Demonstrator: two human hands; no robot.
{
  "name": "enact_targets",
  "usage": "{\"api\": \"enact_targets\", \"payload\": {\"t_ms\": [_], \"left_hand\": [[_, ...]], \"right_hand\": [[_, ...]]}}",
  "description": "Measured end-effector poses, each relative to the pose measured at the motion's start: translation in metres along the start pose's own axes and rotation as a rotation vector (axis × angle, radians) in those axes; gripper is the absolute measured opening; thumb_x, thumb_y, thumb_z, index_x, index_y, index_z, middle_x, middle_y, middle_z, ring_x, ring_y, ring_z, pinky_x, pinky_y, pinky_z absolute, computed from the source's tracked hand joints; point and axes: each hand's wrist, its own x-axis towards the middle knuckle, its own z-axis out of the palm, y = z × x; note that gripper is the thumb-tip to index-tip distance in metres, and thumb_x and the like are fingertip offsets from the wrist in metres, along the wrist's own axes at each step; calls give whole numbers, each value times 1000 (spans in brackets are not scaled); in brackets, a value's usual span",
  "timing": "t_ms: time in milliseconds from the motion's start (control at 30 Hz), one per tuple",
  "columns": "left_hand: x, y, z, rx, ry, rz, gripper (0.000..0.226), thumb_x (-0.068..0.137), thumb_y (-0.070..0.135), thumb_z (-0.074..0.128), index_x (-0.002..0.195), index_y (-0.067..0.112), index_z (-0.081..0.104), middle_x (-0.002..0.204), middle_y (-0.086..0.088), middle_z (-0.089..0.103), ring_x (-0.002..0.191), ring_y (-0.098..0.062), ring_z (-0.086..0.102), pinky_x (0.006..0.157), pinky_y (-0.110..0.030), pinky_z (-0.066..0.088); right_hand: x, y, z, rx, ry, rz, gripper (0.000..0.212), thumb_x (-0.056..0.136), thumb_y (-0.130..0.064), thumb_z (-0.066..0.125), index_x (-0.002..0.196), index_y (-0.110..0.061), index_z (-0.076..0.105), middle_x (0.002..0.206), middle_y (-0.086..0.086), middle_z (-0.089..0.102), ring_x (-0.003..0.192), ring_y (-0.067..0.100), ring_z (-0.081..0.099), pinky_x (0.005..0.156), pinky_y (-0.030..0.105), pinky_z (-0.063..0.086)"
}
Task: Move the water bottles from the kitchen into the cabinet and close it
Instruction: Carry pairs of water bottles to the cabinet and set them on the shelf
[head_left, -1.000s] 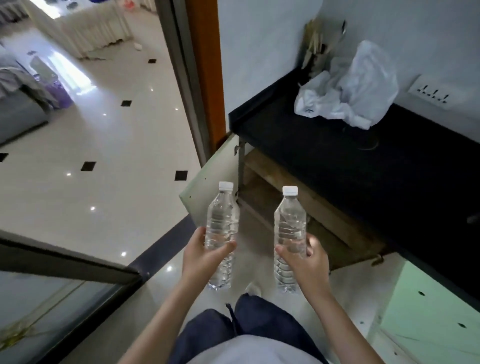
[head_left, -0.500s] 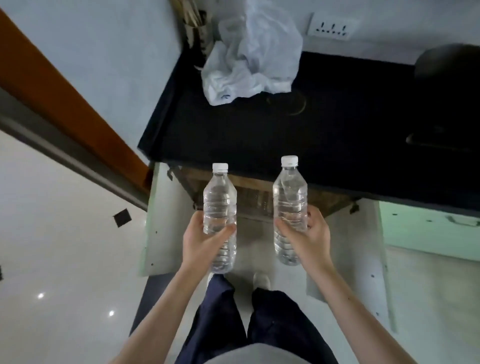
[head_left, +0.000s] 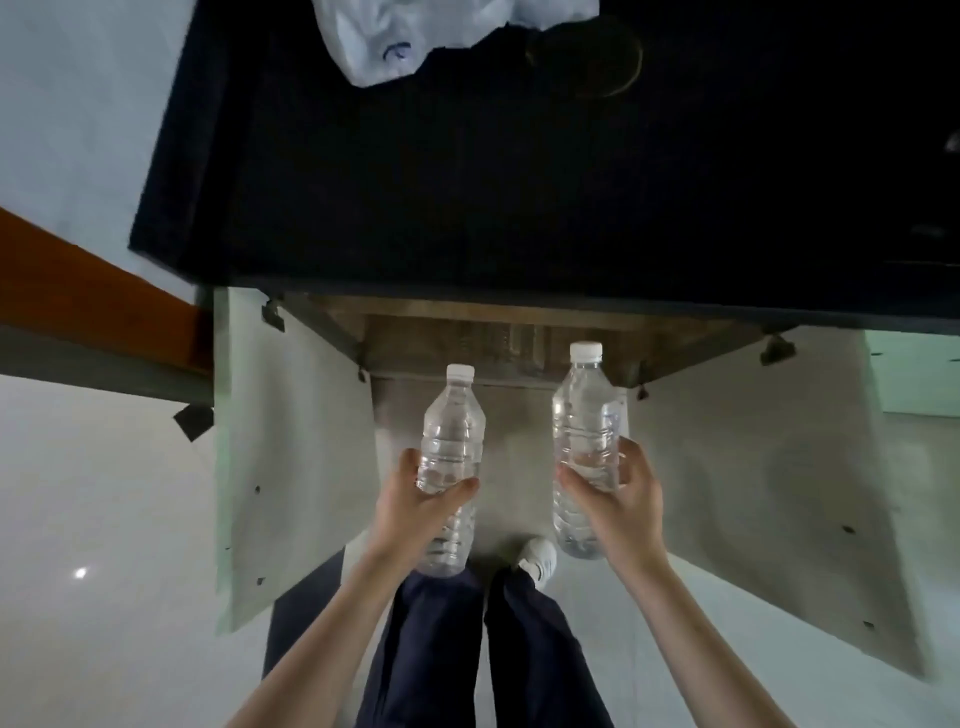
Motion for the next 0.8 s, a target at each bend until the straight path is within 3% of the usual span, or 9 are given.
{"api": "enact_targets", "payload": {"t_ms": [100,233,333,400,533,600,700,733,800], "left_hand": [[48,-41,33,13,14,-63,36,68,36,83,88,22,57,75,5,68,67,-7,66,55,-20,41],[132,-98,79,-5,24,-59,34,67,32,83,87,20,58,75,4,69,59,-4,66,49,-13,43],[205,-142,111,5,34,-25,36,66,36,83,89,23,60,77,4,71,60,-4,67,52,-19,50],[255,-165,130,-32,59,-1,36,67,34,85,89,22,60,78,3,71,65,-9,69,59,-25,55],[346,-194,159,-111,97,46,31,67,31,87,84,22,63,70,6,71,54,1,65,47,-11,45],[387,-203,170,-159,116,109,26,67,31,86,82,22,66,68,7,72,55,0,66,50,-16,49],[444,-210,181,-195,127,234,23,68,29,86,81,21,69,66,11,73,58,-2,68,55,-20,51],[460,-208,183,-227,116,266,22,69,27,86,81,20,69,67,8,74,60,-6,70,58,-24,54],[488,-203,187,-273,93,334,18,72,24,84,81,19,70,66,4,74,60,-10,71,56,-26,56]], "right_hand": [[37,54,24,-51,-8,-5,43,69,-29,87,105,-28,62,86,-9,71,75,8,69,66,32,57],[99,135,65,-58,-12,20,48,70,-25,88,107,-28,59,94,-15,67,84,5,65,72,16,49],[156,204,100,-42,-9,4,50,68,-21,89,110,-23,63,98,-9,70,88,11,68,83,33,56],[197,239,125,-38,-30,-24,47,70,-22,88,110,-25,63,98,-11,70,89,8,67,83,31,55],[272,291,171,-11,-68,-115,49,74,-30,85,116,-24,61,103,-7,70,92,7,68,78,25,55],[309,308,193,-7,-78,-165,49,72,-38,85,113,-27,61,103,-7,70,92,7,68,79,25,55],[364,319,223,-17,-49,-232,72,47,-76,78,96,-26,61,87,-9,69,83,12,69,70,20,52],[381,321,230,-15,-38,-261,70,48,-77,77,93,-25,62,84,-9,69,82,13,70,69,22,54],[406,319,242,-19,-28,-337,45,66,-51,84,97,-26,63,85,-9,69,75,3,70,65,16,55]]}}
